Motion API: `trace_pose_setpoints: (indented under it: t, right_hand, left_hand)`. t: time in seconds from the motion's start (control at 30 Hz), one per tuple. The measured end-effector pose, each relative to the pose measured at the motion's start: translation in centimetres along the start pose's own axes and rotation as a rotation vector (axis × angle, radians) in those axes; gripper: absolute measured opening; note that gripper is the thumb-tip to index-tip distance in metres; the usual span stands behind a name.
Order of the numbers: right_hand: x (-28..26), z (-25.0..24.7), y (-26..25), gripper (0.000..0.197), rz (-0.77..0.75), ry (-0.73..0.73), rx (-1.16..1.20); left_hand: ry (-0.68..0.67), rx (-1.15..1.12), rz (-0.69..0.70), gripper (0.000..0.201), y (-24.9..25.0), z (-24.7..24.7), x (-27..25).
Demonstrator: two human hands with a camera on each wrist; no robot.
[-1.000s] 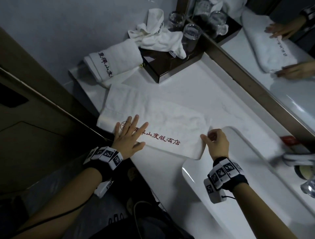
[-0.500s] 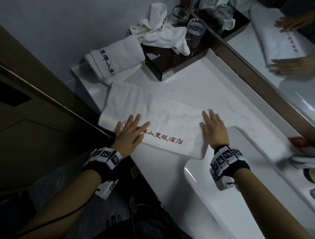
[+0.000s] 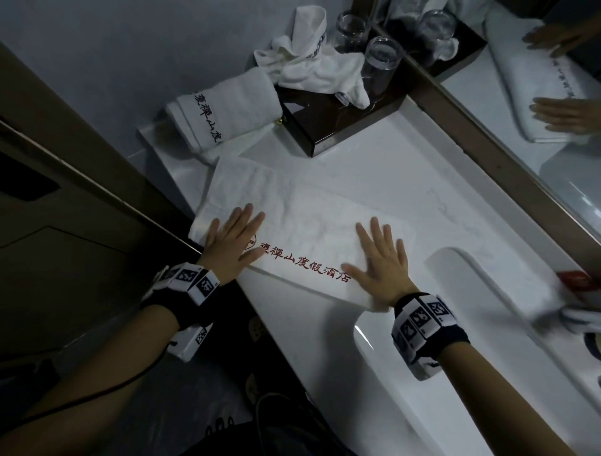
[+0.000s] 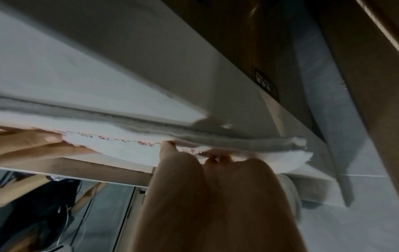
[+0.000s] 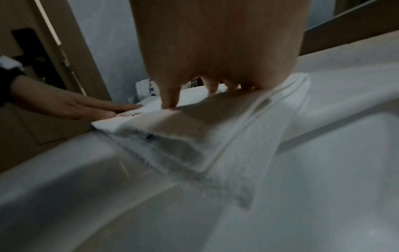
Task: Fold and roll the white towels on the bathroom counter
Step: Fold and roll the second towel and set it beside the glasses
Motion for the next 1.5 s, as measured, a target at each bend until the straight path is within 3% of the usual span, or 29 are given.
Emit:
trace_pose_setpoints:
  t: [0.1, 0.17, 0.3, 0.4, 0.5, 0.77, 0.83, 0.93, 1.0, 1.1, 1.23, 1.4, 1.5]
  right_hand:
    - [0.4, -0.3, 0.4, 0.098, 0.033, -0.089, -0.006]
    - [0.4, -0.6, 0.4, 0.102, 0.045, -0.082, -0.005]
    - [-0.8, -0.7, -1.5, 0.092, -0.087, 0.173, 0.161]
    - [-2.1, 0.9, -3.1, 0.091, -0.200, 0.037, 0.049]
    - [-2.3, 1.8, -3.2, 0.084, -0.205, -0.034, -0.119]
    - [-2.3, 0.5, -2.7, 0.048, -0.203, -0.049, 0.101]
    - [-2.3, 0.3, -2.6, 0.057, -0.199, -0.045, 0.064]
    - [-3.0, 0.6, -2.9, 0.102, -0.224, -0.058, -0.054]
    - [-3.6, 1.0, -3.0, 0.113, -0.244, -0.047, -0.198]
    - [-3.8, 0.7, -3.1, 0.116, -0.212, -0.015, -0.248]
    - [-4.0, 0.3, -3.3, 0.111, -0.237, 0.166, -0.346]
    - [-4.3, 1.7, -2.9, 0.116, -0.250, 0.019, -0.378]
    - [-4.0, 1.7, -2.6, 0.114, -0.269, 0.004, -0.287]
  left_hand:
    - [0.026, -0.016, 0.028, 0.061, -0.6, -0.8, 0.3]
    - [0.118, -0.032, -0.003, 0.061, -0.8, -1.8, 0.3]
    - [0.393, -0.213, -0.169, 0.059, -1.8, -4.4, 0.1]
    - [0.377, -0.385, -0.334, 0.054, -3.1, -4.9, -0.5]
    - [0.370, -0.384, -0.359, 0.048, -3.8, -5.3, -0.9]
    - [0.350, -0.527, -0.480, 0.051, -4.5, -5.6, -1.7]
    - [0.366, -0.581, -0.466, 0.046, -4.2, -5.5, -2.0]
    - [0.355, -0.604, -0.395, 0.034, -3.5, -5.8, -2.2]
    - [0.323, -0.548, -0.388, 0.036, -3.2, -6.1, -2.2]
    - [0.318, -0.597, -0.309, 0.033, -2.3, -6.9, -1.8]
    - [0.474, -0.789, -0.239, 0.025, -1.7, -8.0, -1.0]
    - [0.446, -0.643, -0.426, 0.039, -2.8, -4.4, -1.8]
    - [0.471, -0.558, -0.425, 0.040, -2.7, -3.7, -2.2]
Point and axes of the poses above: each hand's wrist, its own x-axis towards the middle knuckle, its own z-axis out of the palm, y = z × x, the point moved 3 cm from there along x, towards the middle knuckle, and after that the axes turned 11 degrees about -x, right-handed, at the moved point
